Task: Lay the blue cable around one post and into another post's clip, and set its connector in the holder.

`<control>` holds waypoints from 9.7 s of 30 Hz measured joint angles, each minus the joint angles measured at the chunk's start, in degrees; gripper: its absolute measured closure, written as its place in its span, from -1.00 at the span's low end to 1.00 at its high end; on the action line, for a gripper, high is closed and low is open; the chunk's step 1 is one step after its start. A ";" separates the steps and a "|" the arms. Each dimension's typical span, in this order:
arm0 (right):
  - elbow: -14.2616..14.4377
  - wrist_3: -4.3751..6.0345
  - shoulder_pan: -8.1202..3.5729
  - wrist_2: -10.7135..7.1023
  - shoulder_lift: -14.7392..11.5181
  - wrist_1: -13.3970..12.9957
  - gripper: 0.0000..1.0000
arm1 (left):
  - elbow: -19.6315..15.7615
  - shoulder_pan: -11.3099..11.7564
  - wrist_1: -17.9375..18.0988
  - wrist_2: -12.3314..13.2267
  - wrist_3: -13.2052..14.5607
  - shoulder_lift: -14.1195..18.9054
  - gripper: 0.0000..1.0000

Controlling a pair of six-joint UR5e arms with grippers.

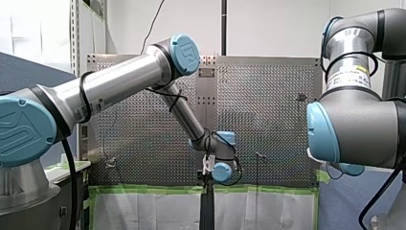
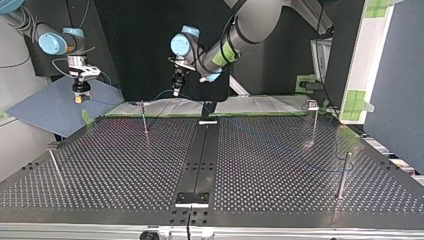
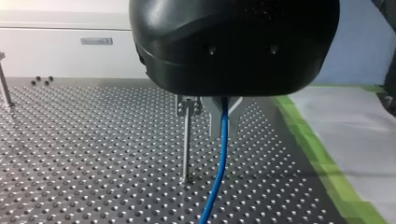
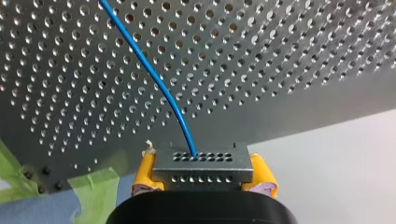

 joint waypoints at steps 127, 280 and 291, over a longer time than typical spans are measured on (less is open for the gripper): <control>-4.45 0.99 2.87 -0.06 4.89 0.50 1.00 | 4.37 4.39 -4.02 2.04 -1.10 -2.97 0.96; -3.31 -3.05 2.19 -0.53 3.49 4.10 1.00 | 4.60 -3.68 -6.73 9.10 -1.33 2.11 -1.00; -3.31 -3.05 2.20 -0.77 3.49 4.04 1.00 | 8.20 -3.93 -12.79 5.33 -1.85 2.05 -1.00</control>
